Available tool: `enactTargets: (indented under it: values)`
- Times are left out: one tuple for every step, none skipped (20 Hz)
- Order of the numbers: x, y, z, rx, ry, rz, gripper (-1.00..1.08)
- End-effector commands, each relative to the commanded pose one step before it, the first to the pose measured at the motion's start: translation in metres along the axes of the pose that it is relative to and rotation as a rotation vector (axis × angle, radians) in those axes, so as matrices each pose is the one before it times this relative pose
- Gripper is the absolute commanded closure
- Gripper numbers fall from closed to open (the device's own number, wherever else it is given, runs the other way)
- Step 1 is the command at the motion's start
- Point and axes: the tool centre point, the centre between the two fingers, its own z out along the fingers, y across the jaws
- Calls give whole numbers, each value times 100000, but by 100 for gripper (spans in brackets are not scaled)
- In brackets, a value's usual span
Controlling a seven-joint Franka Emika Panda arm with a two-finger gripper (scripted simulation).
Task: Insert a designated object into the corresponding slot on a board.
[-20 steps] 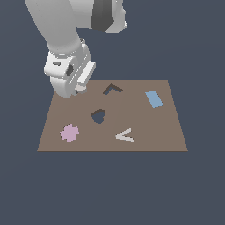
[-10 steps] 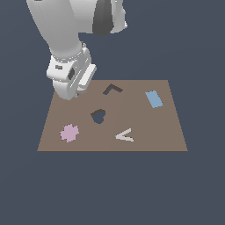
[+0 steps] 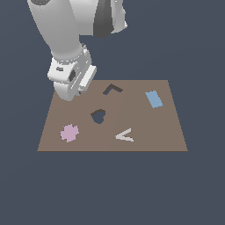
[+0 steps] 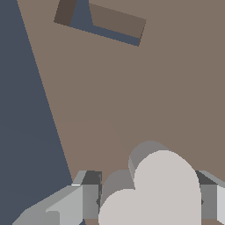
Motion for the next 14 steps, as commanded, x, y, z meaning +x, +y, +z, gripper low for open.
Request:
enactTargets:
  values:
    - [3, -53, 81, 149, 10, 3, 108]
    - [0, 0, 0, 0, 0, 0, 108]
    - [0, 0, 0, 0, 0, 0, 108]
    - [-8, 51, -72, -146, -15, 6, 108]
    - [2, -1, -41, 0, 0, 0, 108]
    - [-1, 0, -98, 47, 9, 11, 108]
    - [1, -2, -159, 47, 9, 11, 108]
    - [4, -3, -122, 0, 0, 0, 108]
    - [-4, 1, -16, 47, 9, 10, 108]
    - [-5, -12, 127, 0, 0, 0, 108]
    - [15, 3, 0, 0, -6, 48, 108]
    - [33, 9, -2, 0, 0, 169, 108]
    - [56, 15, -3, 0, 0, 280, 108]
    - [78, 21, -4, -1, 0, 394, 108]
